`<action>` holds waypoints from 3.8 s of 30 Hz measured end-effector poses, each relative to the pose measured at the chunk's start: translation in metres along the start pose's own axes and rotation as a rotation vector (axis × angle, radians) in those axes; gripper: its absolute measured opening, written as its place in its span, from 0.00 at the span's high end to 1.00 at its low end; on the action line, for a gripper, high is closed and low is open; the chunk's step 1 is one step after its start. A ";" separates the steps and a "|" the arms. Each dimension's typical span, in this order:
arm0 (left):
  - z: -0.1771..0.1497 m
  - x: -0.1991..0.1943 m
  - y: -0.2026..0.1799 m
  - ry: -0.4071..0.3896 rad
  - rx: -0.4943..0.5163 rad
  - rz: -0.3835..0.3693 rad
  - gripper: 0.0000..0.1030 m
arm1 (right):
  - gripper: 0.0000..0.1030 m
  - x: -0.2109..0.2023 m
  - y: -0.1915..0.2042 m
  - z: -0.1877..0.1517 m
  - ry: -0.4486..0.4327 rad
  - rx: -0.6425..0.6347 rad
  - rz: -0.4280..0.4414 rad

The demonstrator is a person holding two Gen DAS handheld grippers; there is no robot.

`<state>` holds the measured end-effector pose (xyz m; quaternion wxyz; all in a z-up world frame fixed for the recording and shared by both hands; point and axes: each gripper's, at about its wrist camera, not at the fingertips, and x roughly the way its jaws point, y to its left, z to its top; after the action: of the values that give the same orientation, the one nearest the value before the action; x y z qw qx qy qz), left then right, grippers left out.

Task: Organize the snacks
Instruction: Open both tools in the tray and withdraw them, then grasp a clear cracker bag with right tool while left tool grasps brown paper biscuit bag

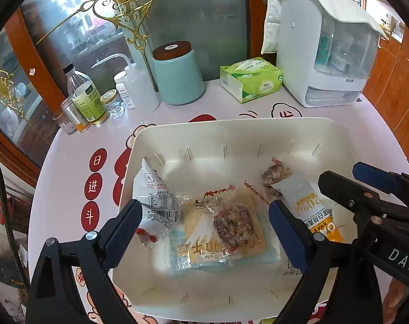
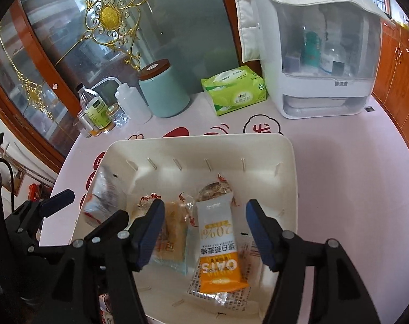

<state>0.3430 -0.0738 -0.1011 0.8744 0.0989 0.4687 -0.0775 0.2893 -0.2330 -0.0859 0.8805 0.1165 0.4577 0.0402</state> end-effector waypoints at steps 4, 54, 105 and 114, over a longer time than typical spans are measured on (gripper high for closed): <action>-0.002 -0.002 -0.002 0.000 0.009 -0.005 0.08 | 0.38 0.001 0.002 -0.001 0.006 -0.005 -0.005; -0.062 -0.115 -0.001 -0.132 -0.041 -0.040 0.08 | 0.38 -0.110 0.014 -0.051 -0.058 -0.101 0.032; -0.246 -0.001 -0.040 0.300 -0.189 0.003 0.08 | 0.38 -0.064 -0.072 -0.234 0.224 -0.181 -0.090; -0.265 -0.012 -0.026 0.313 -0.210 -0.012 0.08 | 0.33 -0.059 -0.064 -0.233 0.240 -0.248 -0.089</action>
<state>0.1176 -0.0333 -0.2370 0.7957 0.0151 0.6053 -0.0172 0.0629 -0.2658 -0.1839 0.8282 -0.0191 0.5556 0.0711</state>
